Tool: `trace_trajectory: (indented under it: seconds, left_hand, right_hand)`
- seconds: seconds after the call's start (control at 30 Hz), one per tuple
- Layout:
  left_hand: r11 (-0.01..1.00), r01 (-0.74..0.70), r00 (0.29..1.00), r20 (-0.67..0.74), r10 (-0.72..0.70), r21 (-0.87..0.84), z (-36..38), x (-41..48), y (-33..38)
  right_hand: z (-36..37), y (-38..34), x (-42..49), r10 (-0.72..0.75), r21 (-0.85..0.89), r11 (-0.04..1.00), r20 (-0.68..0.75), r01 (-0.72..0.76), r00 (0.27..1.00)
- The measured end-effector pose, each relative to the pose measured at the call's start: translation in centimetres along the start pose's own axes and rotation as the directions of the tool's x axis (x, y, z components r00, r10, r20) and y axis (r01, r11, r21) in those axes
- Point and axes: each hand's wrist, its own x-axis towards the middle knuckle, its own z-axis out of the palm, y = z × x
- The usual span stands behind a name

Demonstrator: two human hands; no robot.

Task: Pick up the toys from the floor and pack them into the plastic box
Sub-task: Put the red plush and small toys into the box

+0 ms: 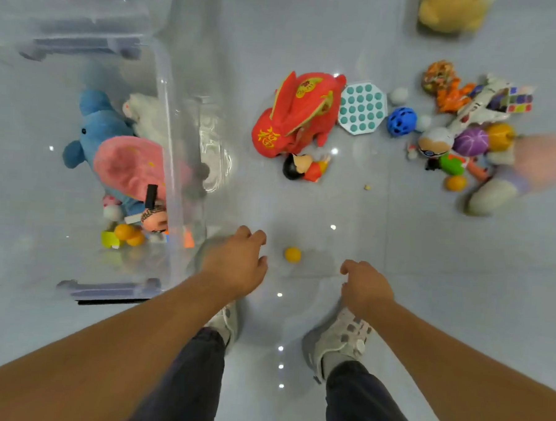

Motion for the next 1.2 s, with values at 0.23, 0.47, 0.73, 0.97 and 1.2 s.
trace_trajectory:
  seconds: [0.23, 0.47, 0.73, 0.97, 1.2]
  left_hand:
    - [0.983, 0.018, 0.998, -0.064, -0.006, 0.184, 6.7, 8.5, 2.8]
    - [0.970, -0.012, 1.000, 0.012, 0.010, 0.243, 9.8, 13.6, 3.6]
    - [0.928, -0.134, 0.932, -0.273, 0.237, 0.348, 7.3, 13.6, 3.7]
    - [0.889, -0.204, 0.883, -0.314, 0.348, 0.411, 1.5, 17.7, 5.3]
    - [0.921, -0.109, 0.940, -0.262, 0.217, 0.374, 1.4, 19.3, 4.9]
  right_hand:
    - [4.5, 4.4, 6.7, 0.009, 0.254, 0.967, -0.170, 0.035, 0.985]
    - [-3.3, 2.7, 15.6, -0.087, 0.205, 0.939, -0.640, 0.278, 0.764]
    - [-5.7, 2.5, 19.5, -0.194, 0.043, 0.963, -0.576, 0.266, 0.794]
    - [-10.2, -1.1, 16.0, -0.195, 0.199, 0.863, -0.715, 0.463, 0.671]
    - [-19.7, -10.3, 13.3, -0.788, -0.348, 0.582, -0.466, 0.735, 0.402]
